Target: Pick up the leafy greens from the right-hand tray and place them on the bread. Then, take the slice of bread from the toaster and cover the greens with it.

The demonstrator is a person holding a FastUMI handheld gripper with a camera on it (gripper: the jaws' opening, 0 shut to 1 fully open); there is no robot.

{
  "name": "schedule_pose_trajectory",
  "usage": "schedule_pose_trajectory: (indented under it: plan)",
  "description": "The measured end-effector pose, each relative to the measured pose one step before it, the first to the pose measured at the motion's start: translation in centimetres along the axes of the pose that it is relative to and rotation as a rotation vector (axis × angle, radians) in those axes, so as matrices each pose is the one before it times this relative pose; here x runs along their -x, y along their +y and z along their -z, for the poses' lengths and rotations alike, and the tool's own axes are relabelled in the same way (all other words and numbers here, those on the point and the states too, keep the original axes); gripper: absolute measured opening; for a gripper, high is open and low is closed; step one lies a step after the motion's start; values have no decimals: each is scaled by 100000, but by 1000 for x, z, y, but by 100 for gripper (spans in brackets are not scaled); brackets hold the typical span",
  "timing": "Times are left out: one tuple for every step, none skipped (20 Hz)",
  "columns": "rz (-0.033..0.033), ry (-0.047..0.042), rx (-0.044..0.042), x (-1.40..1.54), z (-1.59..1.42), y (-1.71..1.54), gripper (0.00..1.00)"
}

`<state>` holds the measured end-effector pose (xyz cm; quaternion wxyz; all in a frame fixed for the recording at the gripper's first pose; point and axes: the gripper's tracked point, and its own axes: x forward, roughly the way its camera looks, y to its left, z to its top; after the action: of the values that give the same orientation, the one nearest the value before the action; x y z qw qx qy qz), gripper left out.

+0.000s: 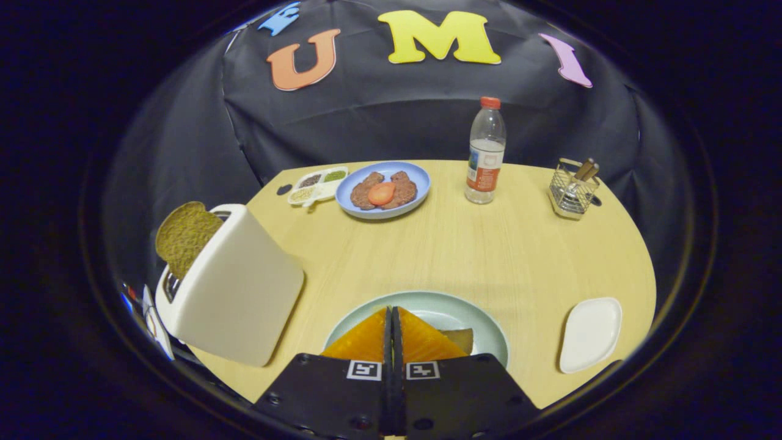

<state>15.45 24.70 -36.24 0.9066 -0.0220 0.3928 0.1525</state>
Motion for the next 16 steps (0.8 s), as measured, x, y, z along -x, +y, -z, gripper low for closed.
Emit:
schedule_pose_trajectory:
  plan:
    - [655,373,-11,-911,-255,-209,0]
    - [-123,2167,-96,-710,328,104,0]
    - [-533,1910,341,-653,233,303,0]
    - [-296,1838,735,-680,266,261,0]
    - [23,264,761,-368,82,144,0]
    - [1152,80,750,-104,53,-27,0]
    - [-166,205,406,-85,128,235,0]
    - [591,-88,907,-146,84,134,2]
    - [932,-315,1587,109,-160,-36,5]
    - [-168,-1008,1249,295,-253,260,10]
    - [-114,-583,1262,14,-196,156,16]
    - [1330,-665,1459,274,-225,-275,26]
    - [398,-843,671,318,-226,-114,35]
    - [540,-455,441,440,-48,21,44]
    - [1140,-308,240,545,-122,-237,54]
    - [1146,-623,-29,631,-138,-209,63]
